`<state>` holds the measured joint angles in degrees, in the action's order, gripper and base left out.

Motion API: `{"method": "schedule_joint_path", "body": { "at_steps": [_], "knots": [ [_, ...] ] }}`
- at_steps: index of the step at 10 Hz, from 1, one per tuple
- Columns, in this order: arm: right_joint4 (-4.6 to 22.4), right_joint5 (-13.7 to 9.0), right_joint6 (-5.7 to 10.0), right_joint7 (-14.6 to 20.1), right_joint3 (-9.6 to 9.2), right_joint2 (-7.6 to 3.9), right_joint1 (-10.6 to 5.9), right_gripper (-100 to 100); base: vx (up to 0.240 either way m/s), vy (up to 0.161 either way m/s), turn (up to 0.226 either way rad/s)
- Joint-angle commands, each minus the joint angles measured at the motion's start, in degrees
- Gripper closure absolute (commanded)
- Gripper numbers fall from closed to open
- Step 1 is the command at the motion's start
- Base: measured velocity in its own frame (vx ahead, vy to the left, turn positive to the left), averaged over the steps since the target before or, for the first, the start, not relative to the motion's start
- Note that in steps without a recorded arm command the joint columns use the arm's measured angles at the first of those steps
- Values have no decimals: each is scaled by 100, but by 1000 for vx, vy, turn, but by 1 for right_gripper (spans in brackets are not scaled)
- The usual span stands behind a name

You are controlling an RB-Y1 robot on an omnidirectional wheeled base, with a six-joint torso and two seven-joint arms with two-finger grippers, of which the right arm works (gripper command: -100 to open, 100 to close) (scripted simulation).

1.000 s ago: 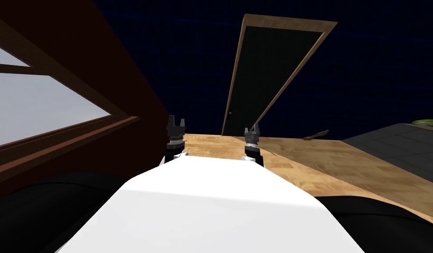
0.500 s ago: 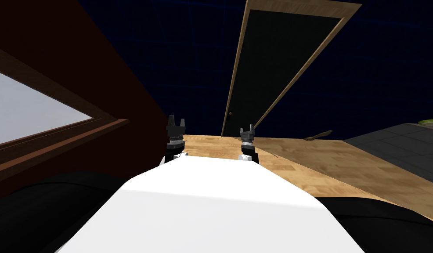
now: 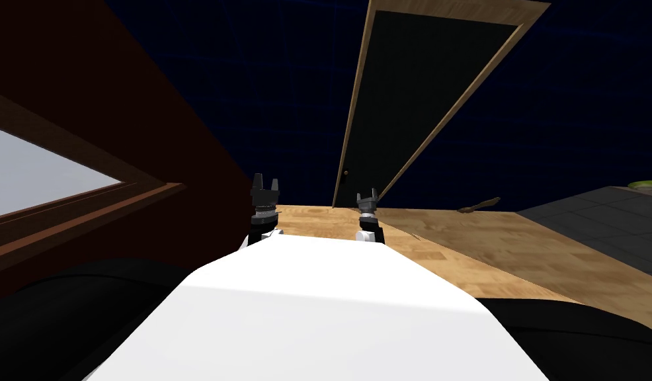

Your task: Pull the door open

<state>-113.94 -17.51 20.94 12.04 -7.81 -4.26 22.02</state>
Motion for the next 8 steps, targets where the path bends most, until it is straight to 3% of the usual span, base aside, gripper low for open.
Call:
{"method": "schedule_joint_path", "body": {
  "at_steps": [1, 8],
  "knots": [
    [195, -150, 12, 196, -79, -30, -113, -100, 106, -4, -15],
    [1027, -850, 25, 1050, -399, -176, -635, -100, 96, -13, -16]
  ]
}}
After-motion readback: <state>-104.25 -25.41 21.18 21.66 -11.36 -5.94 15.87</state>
